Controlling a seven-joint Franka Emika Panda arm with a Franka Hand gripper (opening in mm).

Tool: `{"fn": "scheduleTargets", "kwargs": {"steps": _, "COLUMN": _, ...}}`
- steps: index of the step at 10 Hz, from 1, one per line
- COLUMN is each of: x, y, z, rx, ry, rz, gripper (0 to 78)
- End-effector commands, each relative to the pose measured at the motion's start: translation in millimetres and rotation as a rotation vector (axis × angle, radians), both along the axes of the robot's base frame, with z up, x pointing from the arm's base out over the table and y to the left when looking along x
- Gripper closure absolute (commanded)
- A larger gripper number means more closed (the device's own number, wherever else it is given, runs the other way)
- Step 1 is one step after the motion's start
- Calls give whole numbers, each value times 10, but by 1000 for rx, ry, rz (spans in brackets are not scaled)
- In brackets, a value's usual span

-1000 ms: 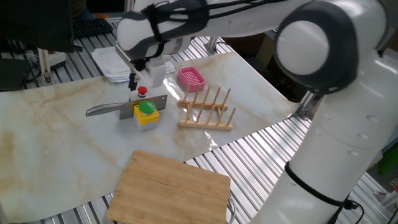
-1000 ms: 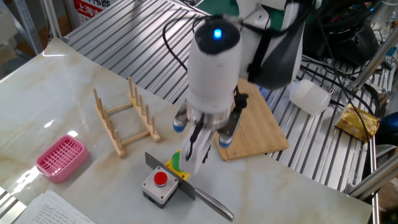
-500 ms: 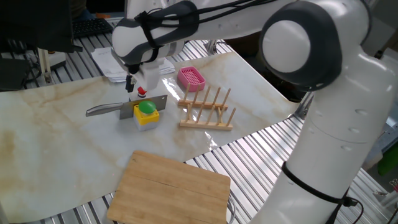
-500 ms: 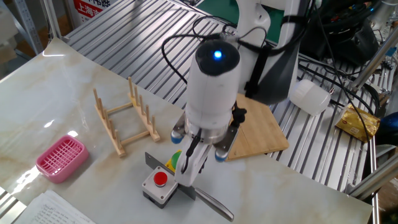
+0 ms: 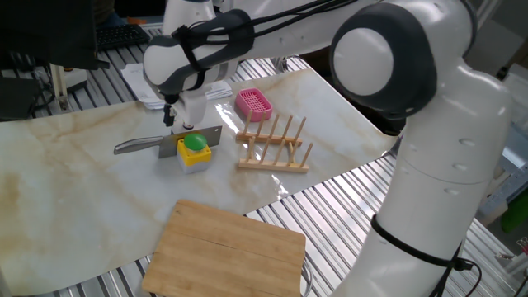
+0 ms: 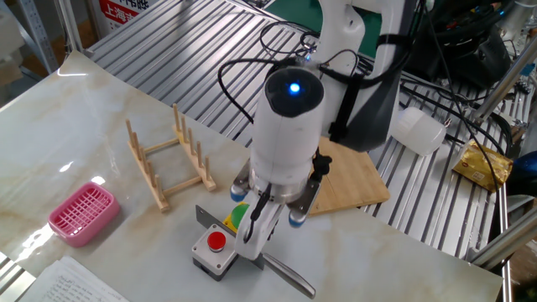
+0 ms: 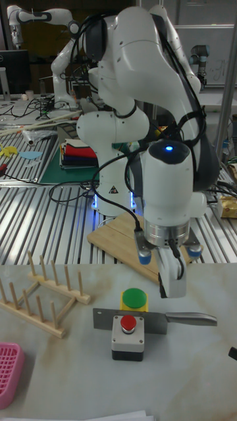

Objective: Put the knife on the knife rack

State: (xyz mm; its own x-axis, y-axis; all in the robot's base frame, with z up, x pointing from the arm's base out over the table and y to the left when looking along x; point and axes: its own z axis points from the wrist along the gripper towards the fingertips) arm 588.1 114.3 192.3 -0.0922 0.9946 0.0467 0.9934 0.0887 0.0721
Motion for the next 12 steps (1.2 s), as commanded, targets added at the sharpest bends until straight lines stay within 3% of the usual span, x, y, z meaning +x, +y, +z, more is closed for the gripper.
{"fn": "scheduleTargets", "kwargs": {"steps": 1, "x": 55, "y": 27, "z": -93, "rx": -22, "ry": -8, "rz": -13, "gripper": 776}}
{"fn": "scheduleTargets", "kwargs": {"steps": 12, "x": 135, "y": 6, "z": -252, "rx": -32, "ry": -22, "rz": -22, "gripper": 776}}
